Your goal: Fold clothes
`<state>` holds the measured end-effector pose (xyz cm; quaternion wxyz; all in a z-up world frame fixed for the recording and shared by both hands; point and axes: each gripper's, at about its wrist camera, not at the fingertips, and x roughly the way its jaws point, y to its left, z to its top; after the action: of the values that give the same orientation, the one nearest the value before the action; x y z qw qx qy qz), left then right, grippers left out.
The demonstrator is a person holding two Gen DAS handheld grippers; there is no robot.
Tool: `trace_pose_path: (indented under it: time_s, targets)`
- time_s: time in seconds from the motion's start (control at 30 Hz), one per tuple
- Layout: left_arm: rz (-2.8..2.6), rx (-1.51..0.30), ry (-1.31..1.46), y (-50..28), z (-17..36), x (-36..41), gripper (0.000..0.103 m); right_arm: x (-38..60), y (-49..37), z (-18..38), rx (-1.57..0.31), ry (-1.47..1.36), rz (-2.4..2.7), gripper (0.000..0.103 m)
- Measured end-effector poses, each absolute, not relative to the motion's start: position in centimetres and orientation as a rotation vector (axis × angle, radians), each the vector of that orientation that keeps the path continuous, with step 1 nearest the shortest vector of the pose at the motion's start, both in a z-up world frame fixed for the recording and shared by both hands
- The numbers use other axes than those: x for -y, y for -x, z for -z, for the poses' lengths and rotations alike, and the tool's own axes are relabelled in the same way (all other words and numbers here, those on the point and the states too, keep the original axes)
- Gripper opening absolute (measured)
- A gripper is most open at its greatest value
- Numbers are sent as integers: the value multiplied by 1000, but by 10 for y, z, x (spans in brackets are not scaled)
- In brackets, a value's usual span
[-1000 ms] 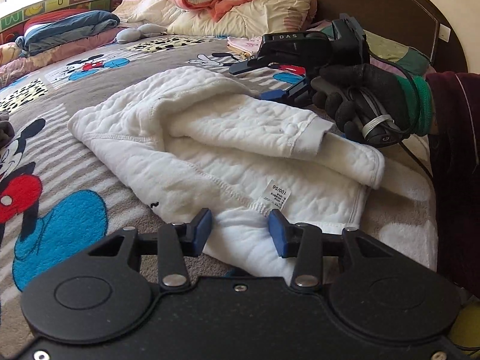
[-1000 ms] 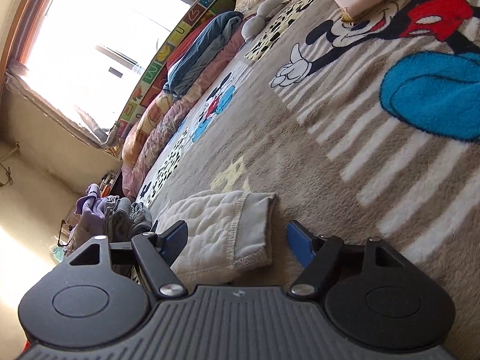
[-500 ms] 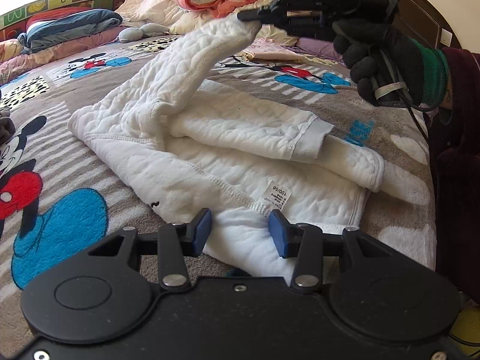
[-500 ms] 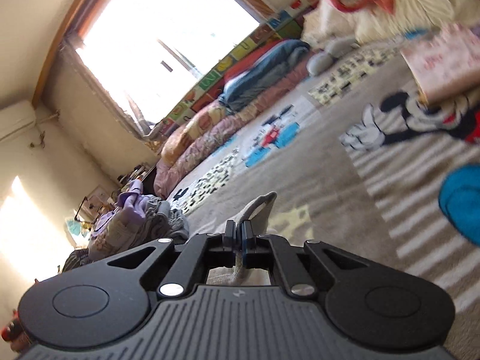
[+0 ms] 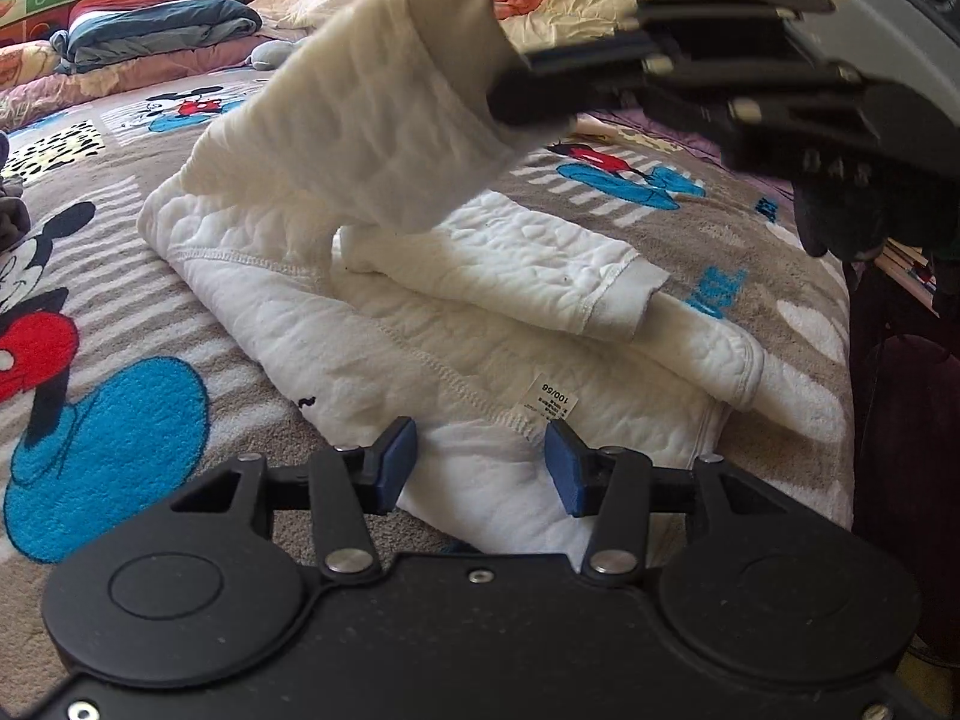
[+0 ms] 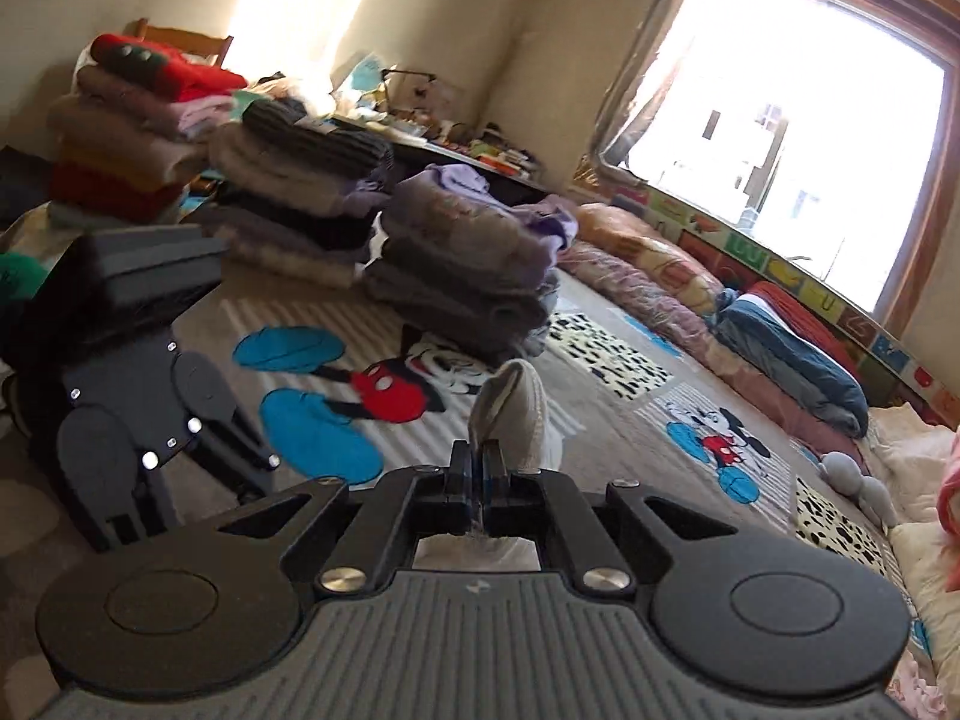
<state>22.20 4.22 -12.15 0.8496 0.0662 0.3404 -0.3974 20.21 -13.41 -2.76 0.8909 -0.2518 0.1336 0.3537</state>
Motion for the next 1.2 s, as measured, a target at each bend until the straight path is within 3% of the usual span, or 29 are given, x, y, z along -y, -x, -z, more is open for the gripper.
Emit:
trace_pose_path:
  time_s: [0.23,0.6,0.8,0.97,1.03,1.2]
  targets:
    - [839,-719,-134,-222,122,-42,47,120,-174,70,-384,736,-790,4]
    - [842,-692,-115,-217,101,-71,47,102,-176,101,-519,747,-817,4]
    - [627,-597,128,-267,78,-111,47,104,-175,104,-513,725,-818,4]
    - [560,-621,459,-321,93,-123,47,107,-176,101,-499,705,-829,4]
    - [533,-646,445,-337,97,-114,47,108,-176,100,-492,698,-835,4]
    - [554,-662,523,-365,111,-111,31,113,-173,95,-466,678,-852,4]
